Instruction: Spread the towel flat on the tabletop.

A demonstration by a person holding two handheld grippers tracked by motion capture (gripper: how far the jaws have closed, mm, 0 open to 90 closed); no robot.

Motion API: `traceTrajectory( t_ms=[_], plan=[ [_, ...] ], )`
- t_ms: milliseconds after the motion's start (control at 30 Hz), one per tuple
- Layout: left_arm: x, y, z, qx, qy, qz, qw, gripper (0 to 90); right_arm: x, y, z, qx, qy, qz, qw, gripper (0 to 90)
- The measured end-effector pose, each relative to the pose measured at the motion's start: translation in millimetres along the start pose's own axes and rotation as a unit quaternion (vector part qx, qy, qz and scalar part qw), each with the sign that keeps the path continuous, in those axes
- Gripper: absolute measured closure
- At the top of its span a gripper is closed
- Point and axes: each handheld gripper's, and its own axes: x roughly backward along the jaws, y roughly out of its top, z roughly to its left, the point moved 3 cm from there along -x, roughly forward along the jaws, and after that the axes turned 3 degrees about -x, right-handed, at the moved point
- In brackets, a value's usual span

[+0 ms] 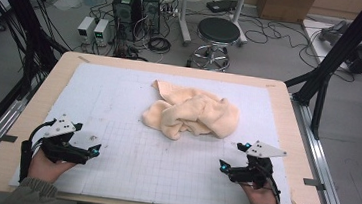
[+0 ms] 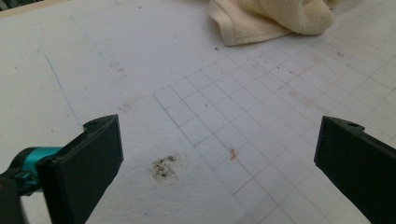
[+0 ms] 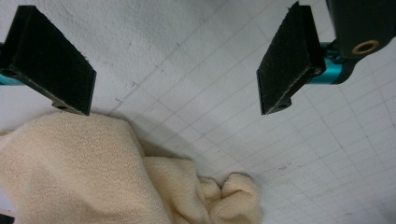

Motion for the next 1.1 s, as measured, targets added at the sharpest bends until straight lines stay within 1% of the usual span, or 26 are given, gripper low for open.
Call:
traceTrajectory(
  t_ms=[233,367,467,567,867,900,933,967,1000,1033,1100],
  plan=[
    [-3.5,0.1,-0.8,-0.002,-0.002,0.005,1.0000,1.8,2.0,-1.9,-1.6,-0.007,0.001,-0.004,1.0000,11.0],
    [-2.1,-0.4,-0.9,0.000,-0.003,0.002,1.0000,1.8,1.6,-1.5,0.9,-0.001,0.003,0.001,1.0000,11.0],
    [-1.3,0.1,-1.2,-0.003,-0.004,0.001,1.0000,1.8,2.6,-1.0,2.1,0.002,0.001,-0.001,1.0000,11.0],
    [-2.1,-0.2,-1.3,-0.002,-0.006,0.000,1.0000,1.8,2.4,-1.1,2.2,-0.001,0.000,0.001,1.0000,11.0],
    [-2.1,0.1,-1.2,0.001,-0.005,-0.001,1.0000,1.8,1.8,-0.3,1.1,0.004,-0.003,-0.003,1.0000,11.0],
    [-3.1,0.2,-2.0,0.000,-0.006,0.001,1.0000,1.8,1.5,1.1,0.9,-0.002,-0.001,-0.004,1.0000,11.0],
    [-3.8,0.3,-2.2,0.000,-0.008,0.001,1.0000,1.8,1.3,1.8,0.1,0.000,-0.006,-0.006,1.0000,11.0],
    [-3.9,0.5,-2.1,-0.001,-0.007,0.003,1.0000,1.8,1.1,3.1,-0.4,0.001,-0.004,-0.008,1.0000,11.0],
    [-4.4,0.9,-2.5,0.002,-0.008,0.000,1.0000,1.8,0.8,5.0,-0.8,0.000,-0.004,-0.012,0.9999,11.0],
    [-4.6,1.5,-2.4,0.002,-0.009,0.000,1.0000,1.8,0.5,7.3,-1.2,0.000,-0.006,-0.014,0.9999,11.0],
    [-5.2,3.6,-2.3,0.002,-0.006,-0.003,1.0000,1.8,-1.2,14.3,-2.7,0.010,-0.012,-0.018,0.9997,11.0]
  ],
)
